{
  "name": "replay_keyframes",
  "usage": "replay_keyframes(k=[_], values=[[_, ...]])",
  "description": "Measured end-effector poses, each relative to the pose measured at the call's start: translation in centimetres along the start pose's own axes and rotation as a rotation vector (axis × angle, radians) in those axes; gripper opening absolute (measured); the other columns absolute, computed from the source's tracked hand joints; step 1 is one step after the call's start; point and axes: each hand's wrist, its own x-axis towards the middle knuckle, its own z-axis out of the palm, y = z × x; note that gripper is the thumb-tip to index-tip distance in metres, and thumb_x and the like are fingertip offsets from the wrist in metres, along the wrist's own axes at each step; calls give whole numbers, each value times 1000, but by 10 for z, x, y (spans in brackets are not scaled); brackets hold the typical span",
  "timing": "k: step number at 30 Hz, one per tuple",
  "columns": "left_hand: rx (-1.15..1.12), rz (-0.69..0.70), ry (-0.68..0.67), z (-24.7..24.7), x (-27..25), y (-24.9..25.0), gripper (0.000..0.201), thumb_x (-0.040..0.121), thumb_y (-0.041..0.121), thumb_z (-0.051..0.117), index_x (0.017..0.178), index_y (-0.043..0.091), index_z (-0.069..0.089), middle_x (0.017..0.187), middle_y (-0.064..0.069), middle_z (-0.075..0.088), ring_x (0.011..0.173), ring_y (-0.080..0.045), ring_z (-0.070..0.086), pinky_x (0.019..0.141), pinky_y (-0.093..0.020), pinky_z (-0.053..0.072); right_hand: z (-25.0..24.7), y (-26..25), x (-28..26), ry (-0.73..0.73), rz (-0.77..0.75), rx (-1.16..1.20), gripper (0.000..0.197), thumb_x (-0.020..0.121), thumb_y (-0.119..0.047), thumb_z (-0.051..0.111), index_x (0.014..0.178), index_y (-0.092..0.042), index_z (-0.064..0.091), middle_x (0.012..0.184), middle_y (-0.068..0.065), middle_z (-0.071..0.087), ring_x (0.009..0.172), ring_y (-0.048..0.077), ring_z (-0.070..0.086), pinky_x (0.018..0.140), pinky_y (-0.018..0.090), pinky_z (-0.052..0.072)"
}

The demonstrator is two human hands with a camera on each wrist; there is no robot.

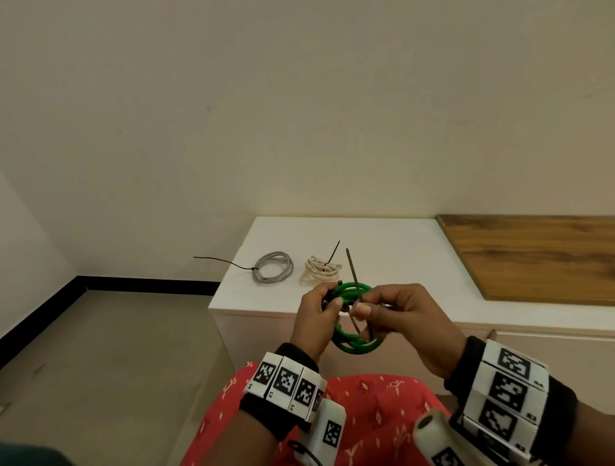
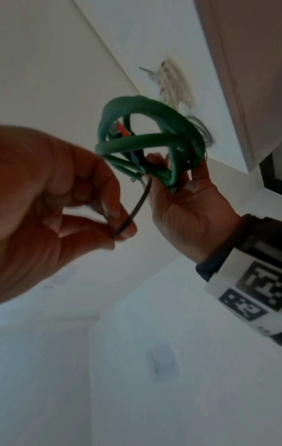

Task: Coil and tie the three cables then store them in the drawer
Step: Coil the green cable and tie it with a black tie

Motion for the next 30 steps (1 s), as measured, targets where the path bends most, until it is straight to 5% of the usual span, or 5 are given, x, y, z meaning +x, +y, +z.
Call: replay_keyframes(k=[3,9,25,30], values=[[-4,27,-15,2,-2,4,32,89,-6,44,113,11,57,98,-6,62,83,-13,57,77,-24,46,-4,2,2,62,206,-5,12,81,-4,64,85,7,65,47,1,61,41,12,58,42,20,40],[-35,37,-27,4,-6,7,35,89,-6,43,100,24,56,75,4,58,55,-7,46,53,-17,42,-6,-5,2,104,279,-115,15,85,-10,60,76,1,64,36,0,50,33,14,54,41,22,35],[-35,53,-25,6,-10,7,31,90,-4,44,110,14,57,74,5,56,58,-7,47,56,-20,42,-4,-9,2,133,338,-125,20,86,-10,58,69,-3,63,34,-2,49,31,12,53,40,20,32],[-15,82,-25,7,-11,7,32,89,-5,45,102,23,55,81,8,58,65,-2,50,70,-22,43,-4,-8,2,142,358,-121,20,86,-11,58,68,-4,64,36,0,50,32,14,53,41,20,32]])
